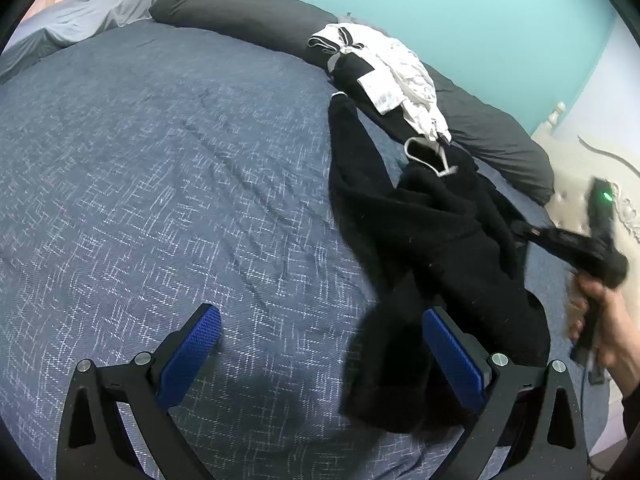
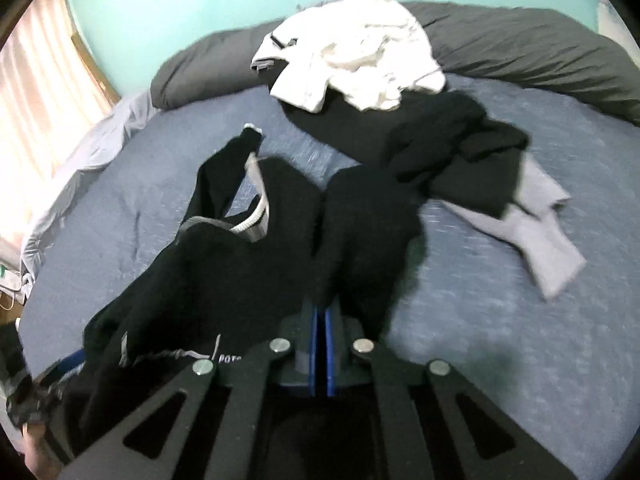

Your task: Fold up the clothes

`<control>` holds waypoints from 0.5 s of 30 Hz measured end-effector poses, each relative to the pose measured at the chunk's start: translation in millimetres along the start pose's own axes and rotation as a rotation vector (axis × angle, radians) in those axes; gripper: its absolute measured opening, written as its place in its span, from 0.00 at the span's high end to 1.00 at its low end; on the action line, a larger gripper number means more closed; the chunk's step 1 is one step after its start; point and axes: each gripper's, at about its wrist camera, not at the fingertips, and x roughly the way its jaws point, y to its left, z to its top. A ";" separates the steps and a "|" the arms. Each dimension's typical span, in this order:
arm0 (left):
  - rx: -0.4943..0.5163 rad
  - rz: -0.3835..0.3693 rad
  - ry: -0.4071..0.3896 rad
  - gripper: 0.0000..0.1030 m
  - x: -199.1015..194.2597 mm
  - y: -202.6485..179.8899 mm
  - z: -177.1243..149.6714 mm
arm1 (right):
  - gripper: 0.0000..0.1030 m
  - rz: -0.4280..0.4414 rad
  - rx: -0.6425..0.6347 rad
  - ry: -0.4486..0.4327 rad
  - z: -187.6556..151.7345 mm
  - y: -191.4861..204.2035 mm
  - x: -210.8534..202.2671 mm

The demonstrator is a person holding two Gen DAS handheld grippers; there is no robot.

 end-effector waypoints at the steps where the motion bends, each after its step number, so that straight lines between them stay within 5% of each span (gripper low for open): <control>1: 0.002 0.001 -0.001 0.00 -0.4 -0.4 -0.1 | 0.98 0.002 0.016 -0.014 -7.3 -6.3 -13.5; 9: 0.019 0.005 -0.004 0.00 -4.9 -2.5 -0.9 | 0.98 -0.024 0.130 -0.040 -93.2 -48.0 -94.8; 15: 0.037 0.012 -0.008 0.00 -7.0 -7.5 -1.1 | 0.97 -0.071 0.228 0.105 -148.1 -68.0 -80.2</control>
